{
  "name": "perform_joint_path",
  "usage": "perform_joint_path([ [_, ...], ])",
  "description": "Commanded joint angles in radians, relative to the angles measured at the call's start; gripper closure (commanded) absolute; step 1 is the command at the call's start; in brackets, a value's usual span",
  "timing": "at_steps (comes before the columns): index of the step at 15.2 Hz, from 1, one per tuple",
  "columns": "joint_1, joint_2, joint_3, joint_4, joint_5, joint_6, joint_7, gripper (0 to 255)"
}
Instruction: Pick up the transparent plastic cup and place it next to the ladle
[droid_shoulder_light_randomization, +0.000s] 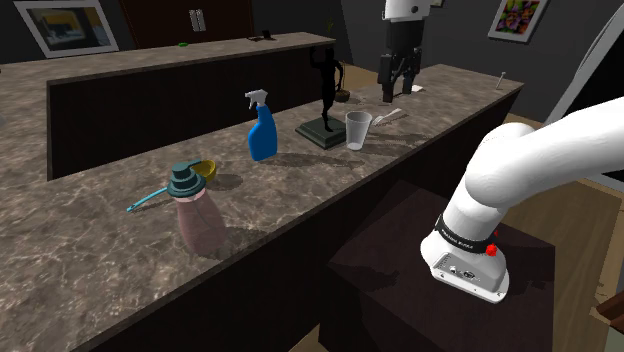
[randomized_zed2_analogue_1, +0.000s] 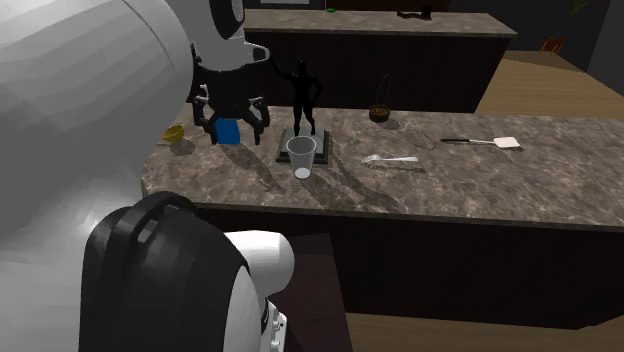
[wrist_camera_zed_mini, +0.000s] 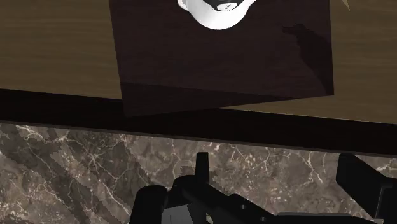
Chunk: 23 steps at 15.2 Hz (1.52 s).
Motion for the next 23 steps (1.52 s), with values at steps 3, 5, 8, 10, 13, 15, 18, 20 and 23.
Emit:
perform_joint_path([
  [3,-0.011,0.039,-0.037,-0.010,-0.020,0.059,-0.034,0],
  [5,-0.022,0.084,-0.074,-0.015,-0.037,0.118,-0.068,0],
  [8,-0.034,0.162,-0.129,-0.011,-0.056,0.206,-0.119,0],
  [10,-0.039,0.219,-0.166,-0.001,-0.062,0.263,-0.154,0],
  [13,-0.044,0.314,-0.220,0.024,-0.061,0.345,-0.209,0],
  [15,-0.045,0.381,-0.256,0.047,-0.052,0.396,-0.249,0],
  [18,-0.043,0.489,-0.307,0.092,-0.025,0.466,-0.313,0],
  [20,-0.041,0.565,-0.339,0.129,0.004,0.506,-0.361,0],
  [23,-0.041,0.684,-0.383,0.195,0.064,0.556,-0.439,0],
])
